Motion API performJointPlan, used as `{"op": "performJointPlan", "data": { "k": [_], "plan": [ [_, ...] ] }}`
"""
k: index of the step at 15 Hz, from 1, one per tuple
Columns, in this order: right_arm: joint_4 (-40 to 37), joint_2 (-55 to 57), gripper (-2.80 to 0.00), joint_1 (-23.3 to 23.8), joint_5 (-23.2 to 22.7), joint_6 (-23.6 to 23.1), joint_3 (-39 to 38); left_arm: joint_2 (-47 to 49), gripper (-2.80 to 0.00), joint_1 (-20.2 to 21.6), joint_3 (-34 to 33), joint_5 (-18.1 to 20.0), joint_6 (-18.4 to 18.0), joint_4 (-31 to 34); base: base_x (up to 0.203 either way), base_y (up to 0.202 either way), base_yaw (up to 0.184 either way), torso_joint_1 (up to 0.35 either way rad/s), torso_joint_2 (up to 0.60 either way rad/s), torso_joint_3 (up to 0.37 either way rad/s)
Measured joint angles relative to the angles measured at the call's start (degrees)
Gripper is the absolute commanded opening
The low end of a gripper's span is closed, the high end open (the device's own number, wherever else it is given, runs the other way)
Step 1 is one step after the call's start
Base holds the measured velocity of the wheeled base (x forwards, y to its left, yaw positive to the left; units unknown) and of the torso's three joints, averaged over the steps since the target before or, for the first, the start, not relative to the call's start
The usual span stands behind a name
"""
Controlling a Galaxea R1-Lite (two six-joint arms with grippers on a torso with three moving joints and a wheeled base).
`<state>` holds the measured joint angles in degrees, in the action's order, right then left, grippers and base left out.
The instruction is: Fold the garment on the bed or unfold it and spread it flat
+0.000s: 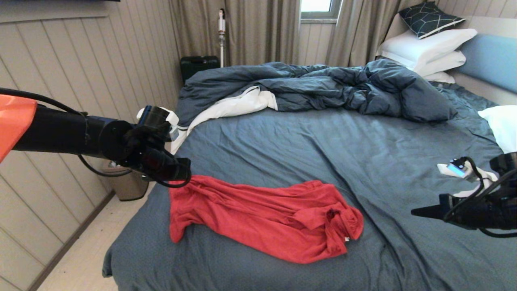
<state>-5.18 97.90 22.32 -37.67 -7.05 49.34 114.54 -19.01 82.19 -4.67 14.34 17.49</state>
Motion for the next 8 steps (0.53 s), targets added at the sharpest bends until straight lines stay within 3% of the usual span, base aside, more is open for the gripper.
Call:
{"op": "performJointPlan", "data": {
  "k": [3, 4, 5, 8],
  "plan": [
    [0.3, 0.55, -2.8, 0.09, 0.18, 0.0, 0.05, 3.12, -2.8, -0.69, 6.64, 0.48, 4.8, 6.46, 0.0, 0.0, 0.0, 0.0, 0.0, 0.0],
    [0.3, 0.66, -2.8, 0.09, 0.21, 0.0, 0.05, 4.49, -1.94, -0.88, 9.3, 1.16, 6.43, 9.14, 0.0, 0.0, 0.0, 0.0, 0.0, 0.0],
    [0.3, 0.7, -2.8, 0.09, 0.21, 0.0, 0.06, 5.97, 0.0, -1.01, 11.9, 2.29, 7.86, 10.89, 0.0, 0.0, 0.0, 0.0, 0.0, 0.0],
    [0.3, 0.89, -2.8, 0.09, 0.24, 0.0, 0.13, 9.48, 0.0, -1.13, 15.53, 3.41, 10.01, 12.5, 0.0, 0.0, 0.0, 0.0, 0.0, 0.0]
  ]
}}
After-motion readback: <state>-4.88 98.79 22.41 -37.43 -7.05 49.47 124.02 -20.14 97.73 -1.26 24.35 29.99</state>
